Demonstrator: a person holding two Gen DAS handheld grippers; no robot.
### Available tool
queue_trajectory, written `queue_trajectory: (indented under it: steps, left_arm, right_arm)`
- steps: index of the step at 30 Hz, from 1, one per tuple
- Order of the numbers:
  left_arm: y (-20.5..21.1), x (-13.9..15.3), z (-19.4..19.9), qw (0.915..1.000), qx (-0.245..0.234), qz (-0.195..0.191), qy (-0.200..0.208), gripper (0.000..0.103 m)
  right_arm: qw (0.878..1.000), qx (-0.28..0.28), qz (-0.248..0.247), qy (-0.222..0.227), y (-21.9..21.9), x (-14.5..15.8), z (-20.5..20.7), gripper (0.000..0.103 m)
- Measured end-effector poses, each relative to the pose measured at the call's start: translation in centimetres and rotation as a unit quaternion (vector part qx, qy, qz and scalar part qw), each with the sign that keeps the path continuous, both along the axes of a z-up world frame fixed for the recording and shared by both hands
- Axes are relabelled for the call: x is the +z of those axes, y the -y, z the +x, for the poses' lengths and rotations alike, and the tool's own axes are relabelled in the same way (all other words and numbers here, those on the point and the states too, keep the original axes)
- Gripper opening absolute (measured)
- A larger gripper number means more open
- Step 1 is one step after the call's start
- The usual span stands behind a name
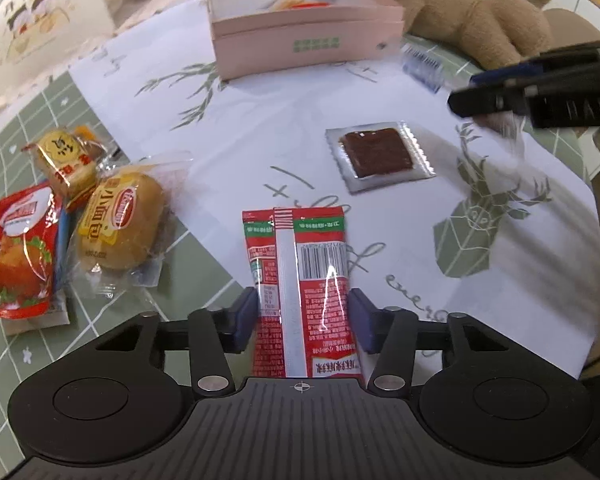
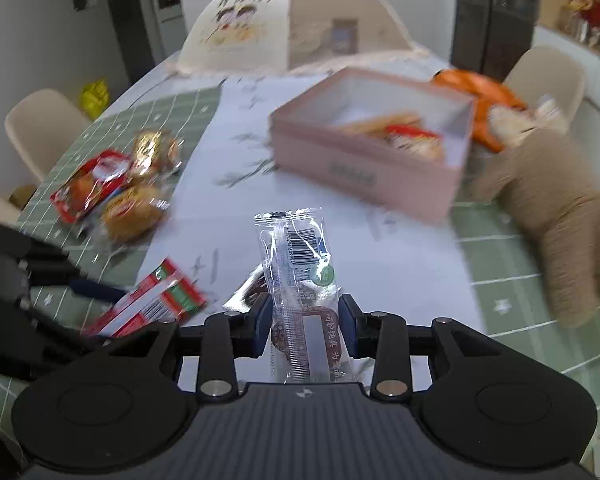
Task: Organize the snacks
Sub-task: 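Carry both packets over the pink box and open both grippers to drop them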
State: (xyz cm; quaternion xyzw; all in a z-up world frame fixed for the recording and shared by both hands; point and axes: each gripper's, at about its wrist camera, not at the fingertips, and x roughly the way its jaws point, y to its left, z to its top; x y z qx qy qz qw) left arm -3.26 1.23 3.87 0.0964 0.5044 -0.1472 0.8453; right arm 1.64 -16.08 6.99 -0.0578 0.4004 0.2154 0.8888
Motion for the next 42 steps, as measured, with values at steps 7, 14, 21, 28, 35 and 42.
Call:
queue_trajectory:
  steps: [7, 14, 21, 28, 35, 42]
  left_arm:
    - [-1.4, 8.9, 3.3, 0.9875, 0.025, -0.134, 0.08, 0.05]
    - [-0.9, 19.6, 15.0, 0.9618, 0.02, -0.214, 0.169, 0.056]
    - [-5.3, 16.3, 16.1, 0.9432, 0.105, -0.269, 0.165, 0.053]
    - [-7.5, 6.4, 9.6, 0.9519, 0.148, -0.264, 0.048, 0.053]
    - [-8.4, 4.4, 7.4, 0.9636, 0.179, -0.194, 0.041, 0.053]
    - [-16.3, 4.1, 2.6, 0.9279, 0.321, -0.169, 0.085, 0.053]
  right_arm:
    - [0.998, -0.057, 0.017, 0.032, 3.4, 1.9, 0.0, 0.035]
    - [0.992, -0.07, 0.032, 0.097, 3.7, 6.4, 1.0, 0.035]
    - [0.991, -0.086, 0.026, 0.096, 3.4, 6.9, 3.5, 0.035]
    - [0.991, -0.097, 0.053, 0.079, 4.5, 7.0, 6.9, 0.035]
    - [0.985, -0.113, 0.106, 0.08, 2.2, 11.9, 18.6, 0.075]
    - [0.995, -0.051, 0.09, -0.003, -4.4, 5.0, 17.9, 0.075]
